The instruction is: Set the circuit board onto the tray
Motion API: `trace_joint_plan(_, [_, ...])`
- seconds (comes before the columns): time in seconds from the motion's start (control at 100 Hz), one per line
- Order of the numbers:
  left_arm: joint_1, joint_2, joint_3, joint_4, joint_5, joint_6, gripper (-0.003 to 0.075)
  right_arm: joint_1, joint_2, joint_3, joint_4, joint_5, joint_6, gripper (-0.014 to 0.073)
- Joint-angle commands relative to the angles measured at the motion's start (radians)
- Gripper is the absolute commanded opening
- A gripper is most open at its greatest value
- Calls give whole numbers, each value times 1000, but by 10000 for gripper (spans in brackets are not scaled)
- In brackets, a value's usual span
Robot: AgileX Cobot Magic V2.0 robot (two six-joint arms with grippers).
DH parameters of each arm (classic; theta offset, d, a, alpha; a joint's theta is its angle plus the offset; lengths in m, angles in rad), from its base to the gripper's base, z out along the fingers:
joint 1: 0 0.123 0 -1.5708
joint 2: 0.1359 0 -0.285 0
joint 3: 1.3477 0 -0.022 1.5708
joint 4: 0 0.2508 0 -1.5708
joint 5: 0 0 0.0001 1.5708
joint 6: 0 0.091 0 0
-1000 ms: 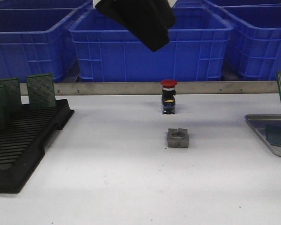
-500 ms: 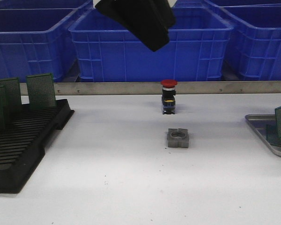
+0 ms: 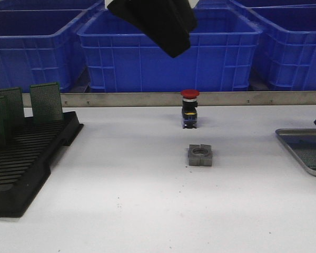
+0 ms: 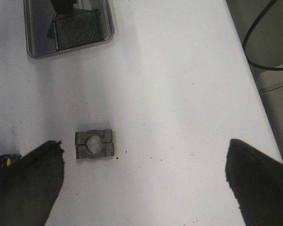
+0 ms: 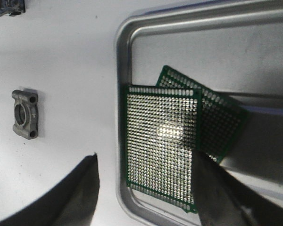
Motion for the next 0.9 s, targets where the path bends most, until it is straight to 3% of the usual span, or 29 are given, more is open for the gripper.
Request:
trace_joint_plan(0.0, [-5,-53,-27,-55,17,-50,636,-5,-57,-28,46,18,-19,460])
trace_joint_plan(0.23, [20,-98,-27,-30,-99,-187,635,28,-168,-26,46,-47,-37,460])
trace_joint_plan(0.58, [215,-243,-1,-48,-281,-448,635,214,-510,-23,-2,-243,-50,460])
trace_joint_plan(0.72, [316,-338,125,-104,-368,-463,635,274,-637,-6,-29,-286,-50,460])
trace_joint_plan(0.89, [414,-506,371,-133,-565,-465,635,336,-818,137,-59,-483,-99,460])
